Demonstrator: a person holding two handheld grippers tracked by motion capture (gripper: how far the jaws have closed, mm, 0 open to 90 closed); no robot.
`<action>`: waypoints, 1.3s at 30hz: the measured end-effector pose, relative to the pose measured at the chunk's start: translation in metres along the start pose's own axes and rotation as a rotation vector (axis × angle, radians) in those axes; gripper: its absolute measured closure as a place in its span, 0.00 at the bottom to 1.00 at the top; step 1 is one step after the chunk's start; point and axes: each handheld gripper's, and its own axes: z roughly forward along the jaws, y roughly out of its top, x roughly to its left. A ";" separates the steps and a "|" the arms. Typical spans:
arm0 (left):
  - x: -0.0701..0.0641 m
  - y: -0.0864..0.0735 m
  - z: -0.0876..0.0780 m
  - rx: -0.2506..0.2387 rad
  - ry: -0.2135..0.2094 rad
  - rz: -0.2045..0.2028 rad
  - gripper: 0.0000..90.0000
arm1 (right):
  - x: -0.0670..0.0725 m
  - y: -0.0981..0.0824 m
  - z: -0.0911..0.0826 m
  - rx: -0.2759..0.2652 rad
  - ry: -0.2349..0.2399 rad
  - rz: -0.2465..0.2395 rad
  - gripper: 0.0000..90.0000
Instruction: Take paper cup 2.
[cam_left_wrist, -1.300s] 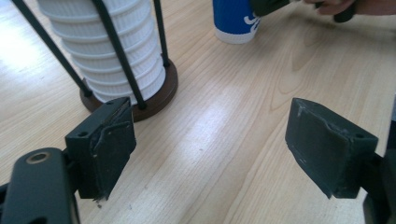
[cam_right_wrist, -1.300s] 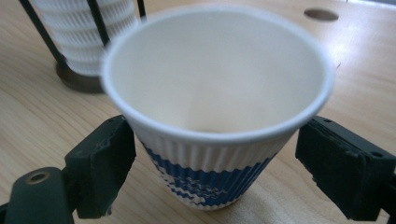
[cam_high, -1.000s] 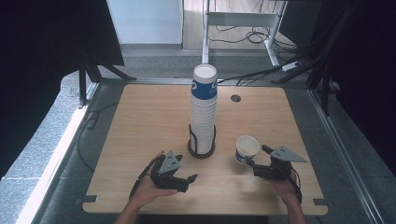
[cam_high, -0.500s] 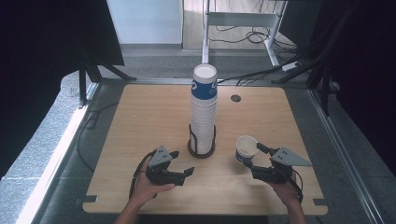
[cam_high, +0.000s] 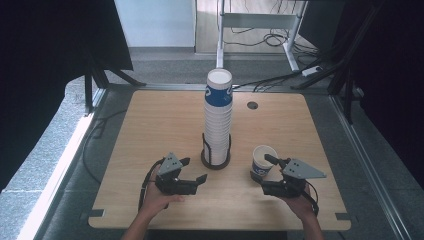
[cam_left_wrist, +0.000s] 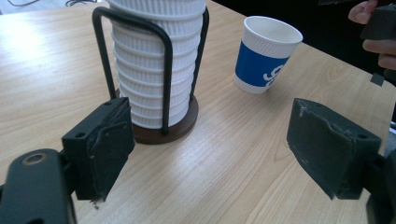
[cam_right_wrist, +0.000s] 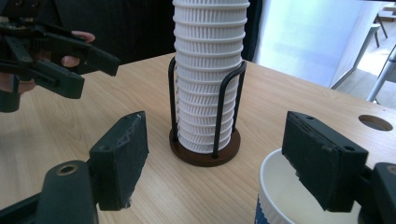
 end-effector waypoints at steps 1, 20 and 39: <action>0.000 0.001 0.001 -0.001 -0.003 0.007 0.17 | 0.000 0.000 0.001 0.001 0.004 -0.003 0.25; 0.017 0.058 0.023 -0.078 0.011 0.095 0.16 | 0.006 0.002 0.005 0.001 0.036 -0.023 0.25; 0.046 0.092 0.055 -0.092 -0.083 0.088 0.05 | 0.008 0.001 0.009 0.018 0.043 -0.030 0.25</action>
